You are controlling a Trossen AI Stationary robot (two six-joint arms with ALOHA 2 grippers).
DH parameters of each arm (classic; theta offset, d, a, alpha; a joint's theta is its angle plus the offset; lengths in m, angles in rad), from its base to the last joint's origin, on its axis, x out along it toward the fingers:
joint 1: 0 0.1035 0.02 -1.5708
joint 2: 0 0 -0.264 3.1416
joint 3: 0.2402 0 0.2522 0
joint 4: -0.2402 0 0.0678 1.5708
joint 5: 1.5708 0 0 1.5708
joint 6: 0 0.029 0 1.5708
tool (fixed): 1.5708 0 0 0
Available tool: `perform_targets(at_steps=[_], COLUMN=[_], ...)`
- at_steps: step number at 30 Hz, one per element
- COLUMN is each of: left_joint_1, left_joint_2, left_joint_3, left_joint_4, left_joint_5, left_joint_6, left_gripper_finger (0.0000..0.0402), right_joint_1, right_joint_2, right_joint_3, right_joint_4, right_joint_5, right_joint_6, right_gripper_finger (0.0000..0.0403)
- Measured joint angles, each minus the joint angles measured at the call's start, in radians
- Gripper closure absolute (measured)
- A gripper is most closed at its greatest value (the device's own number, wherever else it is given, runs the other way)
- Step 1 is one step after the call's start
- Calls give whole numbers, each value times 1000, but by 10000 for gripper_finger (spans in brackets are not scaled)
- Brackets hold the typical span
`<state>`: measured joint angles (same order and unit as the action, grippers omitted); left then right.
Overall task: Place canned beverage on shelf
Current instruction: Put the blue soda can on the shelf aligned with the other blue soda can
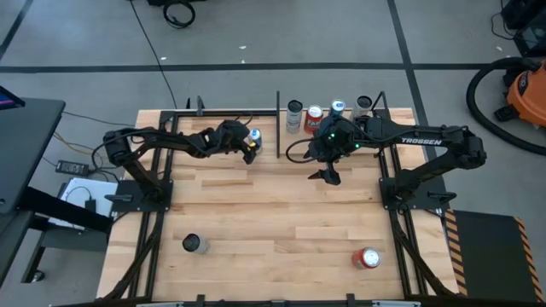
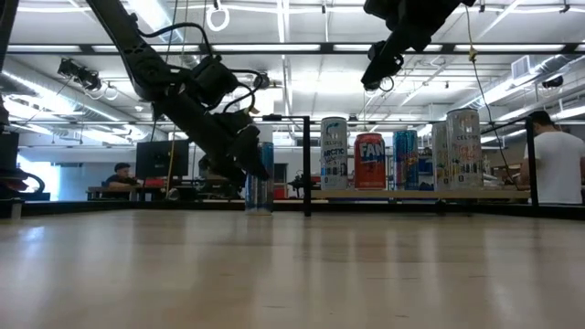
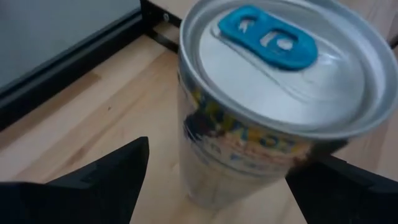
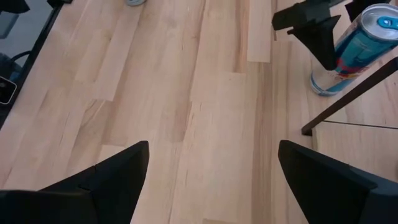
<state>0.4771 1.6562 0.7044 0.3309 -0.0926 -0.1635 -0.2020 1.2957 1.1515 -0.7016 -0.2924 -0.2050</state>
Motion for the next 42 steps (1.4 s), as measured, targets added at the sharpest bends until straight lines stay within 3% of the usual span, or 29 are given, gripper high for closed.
perform_targets(at_steps=[10,22,31,42], left_joint_1=[3,4,-4,-43], left_joint_2=[0,0,0,-27], left_joint_3=[0,0,0,-1], left_joint_4=[9,12,12,-9], left_joint_5=[0,30,38,191], left_joint_6=[18,21,21,10], left_gripper_finger=[60,189,186,186], right_joint_1=[0,0,0,0], right_joint_2=[0,0,0,1], right_joint_3=[0,0,0,0], right_joint_4=[10,22,21,29], right_joint_5=[0,6,40,40], right_joint_6=[0,0,48,51], right_gripper_finger=[36,36,36,36])
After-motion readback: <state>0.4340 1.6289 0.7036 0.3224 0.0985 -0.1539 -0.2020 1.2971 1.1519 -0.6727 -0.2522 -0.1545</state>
